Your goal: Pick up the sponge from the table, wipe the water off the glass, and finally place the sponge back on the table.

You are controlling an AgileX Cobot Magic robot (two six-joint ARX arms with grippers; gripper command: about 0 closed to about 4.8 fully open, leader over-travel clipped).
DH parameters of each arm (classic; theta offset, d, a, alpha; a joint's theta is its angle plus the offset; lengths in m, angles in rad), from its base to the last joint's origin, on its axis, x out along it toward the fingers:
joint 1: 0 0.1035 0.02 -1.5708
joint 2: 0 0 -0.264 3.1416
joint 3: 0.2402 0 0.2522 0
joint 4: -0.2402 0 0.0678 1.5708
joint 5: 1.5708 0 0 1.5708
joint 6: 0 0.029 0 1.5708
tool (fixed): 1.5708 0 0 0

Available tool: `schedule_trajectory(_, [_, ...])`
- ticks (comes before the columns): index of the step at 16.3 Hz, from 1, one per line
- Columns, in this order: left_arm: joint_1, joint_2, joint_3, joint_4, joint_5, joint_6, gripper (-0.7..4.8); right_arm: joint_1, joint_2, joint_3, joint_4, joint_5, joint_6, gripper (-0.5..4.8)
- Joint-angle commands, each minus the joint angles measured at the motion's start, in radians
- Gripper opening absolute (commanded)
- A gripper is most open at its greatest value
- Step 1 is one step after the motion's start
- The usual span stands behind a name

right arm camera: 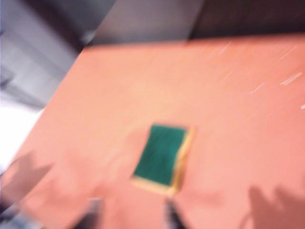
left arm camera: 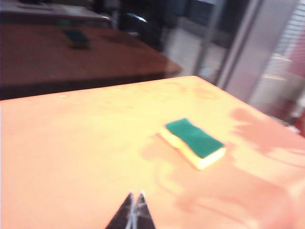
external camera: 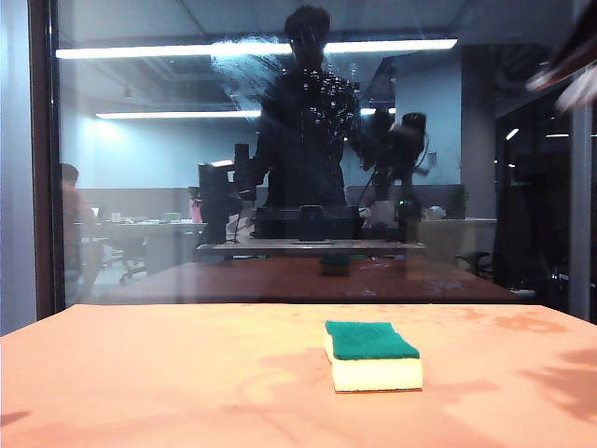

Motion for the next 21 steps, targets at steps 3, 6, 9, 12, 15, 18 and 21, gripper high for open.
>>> schedule_trajectory(3, [-0.001, 0.001, 0.003, -0.018, 0.045, 0.0, -0.06, 0.002, 0.223, 0.008, 0.025, -0.095, 0.017, 2.89])
schedule_trajectory(6, [-0.001, 0.001, 0.003, -0.018, 0.045, 0.0, -0.06, 0.021, 0.366, 0.008, 0.084, -0.103, 0.05, 3.3])
schedule_trajectory(9, [-0.001, 0.001, 0.003, -0.018, 0.045, 0.0, -0.06, 0.068, 0.518, 0.009, 0.213, -0.121, 0.111, 3.29])
schedule_trajectory(12, [-0.001, 0.001, 0.003, -0.018, 0.045, 0.0, -0.06, 0.113, 0.62, 0.01, 0.312, -0.117, 0.147, 3.29])
schedule_trajectory(15, [-0.001, 0.001, 0.003, -0.018, 0.047, -0.001, -0.06, 0.146, 0.741, 0.044, 0.366, -0.114, 0.175, 3.29])
schedule_trajectory(18, [-0.001, 0.001, 0.003, -0.018, 0.048, -0.001, -0.06, 0.158, 0.828, 0.129, 0.365, -0.103, 0.175, 3.29])
schedule_trajectory(21, [-0.001, 0.001, 0.003, -0.018, 0.047, -0.001, -0.06, 0.163, 0.901, 0.224, 0.324, -0.06, 0.175, 3.28])
